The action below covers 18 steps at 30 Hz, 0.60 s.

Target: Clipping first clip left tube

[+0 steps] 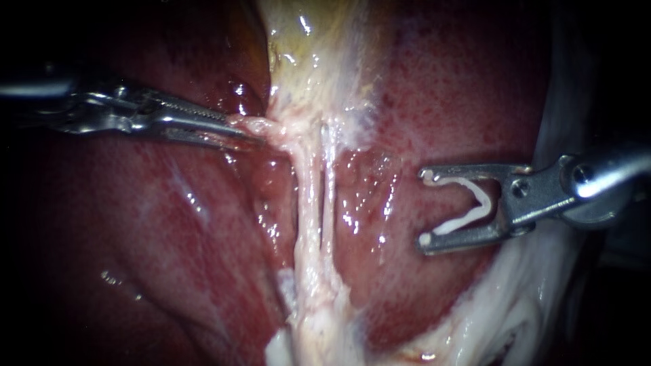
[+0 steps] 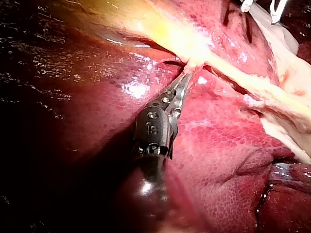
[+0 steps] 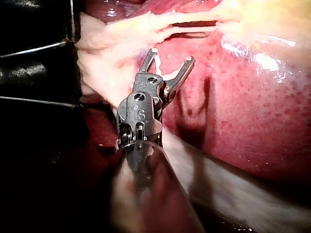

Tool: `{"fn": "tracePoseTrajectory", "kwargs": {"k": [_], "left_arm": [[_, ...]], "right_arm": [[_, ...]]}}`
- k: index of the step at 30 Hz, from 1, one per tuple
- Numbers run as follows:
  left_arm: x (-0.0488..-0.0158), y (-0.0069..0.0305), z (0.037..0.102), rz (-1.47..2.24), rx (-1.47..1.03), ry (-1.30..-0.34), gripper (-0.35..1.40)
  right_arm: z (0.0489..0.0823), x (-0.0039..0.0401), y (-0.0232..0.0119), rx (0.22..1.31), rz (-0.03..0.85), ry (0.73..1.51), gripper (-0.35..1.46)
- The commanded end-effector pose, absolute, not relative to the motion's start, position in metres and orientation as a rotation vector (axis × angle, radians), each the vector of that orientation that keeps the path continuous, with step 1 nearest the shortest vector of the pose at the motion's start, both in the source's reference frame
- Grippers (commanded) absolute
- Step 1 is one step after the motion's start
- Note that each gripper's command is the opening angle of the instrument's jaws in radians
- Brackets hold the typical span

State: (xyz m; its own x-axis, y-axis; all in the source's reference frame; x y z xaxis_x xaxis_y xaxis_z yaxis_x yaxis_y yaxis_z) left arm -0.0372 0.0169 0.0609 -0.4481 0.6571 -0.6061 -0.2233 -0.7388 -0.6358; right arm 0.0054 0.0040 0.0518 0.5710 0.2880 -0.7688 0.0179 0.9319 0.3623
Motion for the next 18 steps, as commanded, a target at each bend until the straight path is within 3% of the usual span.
{"fn": "tracePoseTrajectory", "kwargs": {"k": [1,11,18], "left_arm": [[-0.0369,0.0172,0.0604,2.198,-1.215,-0.654,-0.35],[-0.0331,0.0205,0.0521,2.183,-1.217,-0.593,-0.35],[-0.0331,0.0202,0.0525,2.184,-1.216,-0.588,-0.35]], "right_arm": [[0.0518,0.0054,0.004,0.35,0.162,0.955,0.5],[0.0517,0.0057,0.004,0.348,0.166,0.963,0.5],[0.052,0.0084,0.0037,0.414,0.143,1.015,0.48]]}}
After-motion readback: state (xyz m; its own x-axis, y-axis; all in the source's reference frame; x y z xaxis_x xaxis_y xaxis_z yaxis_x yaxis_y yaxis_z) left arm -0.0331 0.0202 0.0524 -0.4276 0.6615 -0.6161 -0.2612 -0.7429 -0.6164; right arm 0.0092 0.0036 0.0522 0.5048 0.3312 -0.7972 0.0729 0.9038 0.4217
